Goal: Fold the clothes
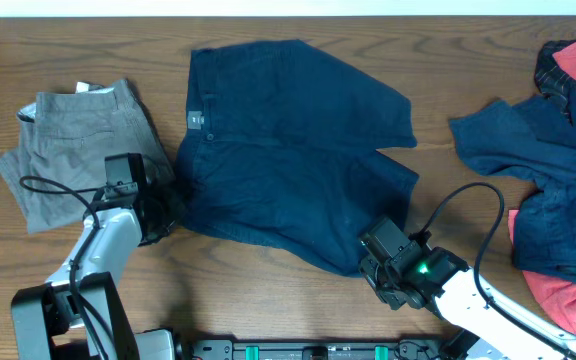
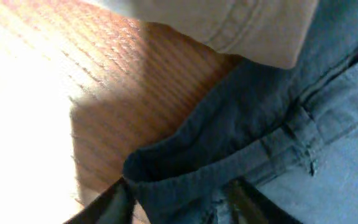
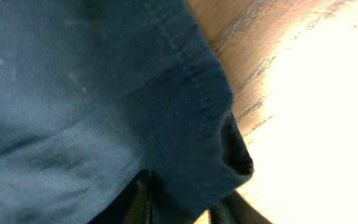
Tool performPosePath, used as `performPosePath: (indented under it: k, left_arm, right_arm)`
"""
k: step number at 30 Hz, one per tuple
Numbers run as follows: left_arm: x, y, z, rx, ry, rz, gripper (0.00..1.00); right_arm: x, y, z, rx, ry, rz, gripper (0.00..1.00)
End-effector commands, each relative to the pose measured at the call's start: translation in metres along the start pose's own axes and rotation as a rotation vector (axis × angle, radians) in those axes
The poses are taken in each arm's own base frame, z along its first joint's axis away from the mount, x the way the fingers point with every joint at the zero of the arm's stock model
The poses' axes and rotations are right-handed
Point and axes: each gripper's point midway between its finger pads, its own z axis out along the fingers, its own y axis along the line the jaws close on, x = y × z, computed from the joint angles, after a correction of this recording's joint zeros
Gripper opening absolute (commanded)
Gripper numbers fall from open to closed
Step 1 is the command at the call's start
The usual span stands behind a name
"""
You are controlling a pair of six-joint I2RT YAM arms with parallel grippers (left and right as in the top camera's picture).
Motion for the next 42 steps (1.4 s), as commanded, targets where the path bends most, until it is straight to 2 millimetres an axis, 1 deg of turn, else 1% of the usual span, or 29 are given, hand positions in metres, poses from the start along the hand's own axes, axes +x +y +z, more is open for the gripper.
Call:
performPosePath:
  k: [1, 2, 3, 4, 5, 9, 12, 14, 16, 18, 21, 24, 28, 31, 34, 37, 39, 42]
  left_arm:
    - [0.013, 0.017, 0.008, -0.045, 0.032, -0.015, 0.32]
    - [0.013, 0.016, 0.008, -0.044, 0.030, -0.014, 0.25]
    - [0.012, 0.016, 0.008, -0.041, 0.026, -0.010, 0.15]
    - [0.011, 0.015, 0.008, -0.039, 0.023, -0.001, 0.08]
    - [0.010, 0.014, 0.008, -0.036, 0.020, 0.011, 0.06]
    - [0.010, 0.009, 0.005, -0.017, 0.027, 0.106, 0.06]
    - [0.009, 0.005, -0.004, -0.006, 0.026, 0.143, 0.06]
    - [0.008, 0.002, -0.012, 0.006, 0.017, 0.150, 0.06]
    - [0.010, -0.004, -0.021, 0.034, 0.008, 0.179, 0.06]
    - [0.013, -0.006, -0.029, 0.041, 0.004, 0.184, 0.06]
    - [0.023, -0.011, -0.042, 0.074, 0.020, 0.192, 0.06]
    - [0.037, -0.015, -0.055, 0.103, 0.049, 0.204, 0.06]
    - [0.069, -0.019, -0.079, 0.133, 0.134, 0.232, 0.06]
    - [0.090, -0.019, -0.099, 0.131, 0.180, 0.270, 0.06]
    - [0.106, -0.021, -0.125, 0.131, 0.205, 0.323, 0.06]
    - [0.114, -0.024, -0.153, 0.145, 0.198, 0.351, 0.06]
    - [0.112, -0.028, -0.173, 0.158, 0.173, 0.358, 0.06]
    - [0.102, -0.041, -0.197, 0.198, 0.111, 0.373, 0.06]
  right_arm:
    - [0.000, -0.002, 0.000, -0.003, -0.016, -0.011, 0.22]
    - [0.000, -0.002, 0.000, -0.003, -0.016, -0.011, 0.21]
    - [0.000, -0.002, 0.000, -0.003, -0.016, -0.011, 0.19]
    - [0.000, -0.002, 0.000, -0.003, -0.016, -0.011, 0.18]
    - [0.000, -0.002, 0.000, -0.003, -0.016, -0.012, 0.17]
    - [-0.004, -0.001, 0.000, -0.005, -0.038, -0.031, 0.11]
    - [-0.018, 0.001, -0.001, -0.011, -0.096, -0.054, 0.07]
    - [-0.026, 0.002, -0.002, -0.012, -0.110, -0.055, 0.02]
    - [-0.034, 0.003, -0.004, -0.013, -0.117, -0.059, 0.01]
    - [-0.045, 0.001, -0.009, -0.007, -0.131, -0.052, 0.01]
    - [-0.064, 0.000, -0.021, -0.002, -0.172, -0.050, 0.01]
    - [-0.087, 0.003, -0.042, -0.005, -0.230, -0.087, 0.01]
    - [-0.113, 0.004, -0.081, 0.006, -0.287, -0.138, 0.01]
    - [-0.126, 0.004, -0.110, 0.014, -0.315, -0.184, 0.01]
    - [-0.134, 0.001, -0.139, 0.042, -0.340, -0.215, 0.01]
    - [-0.141, 0.003, -0.168, 0.048, -0.376, -0.258, 0.01]
    - [-0.146, 0.015, -0.192, 0.015, -0.414, -0.329, 0.01]
    - [-0.153, 0.041, -0.223, -0.048, -0.492, -0.454, 0.01]
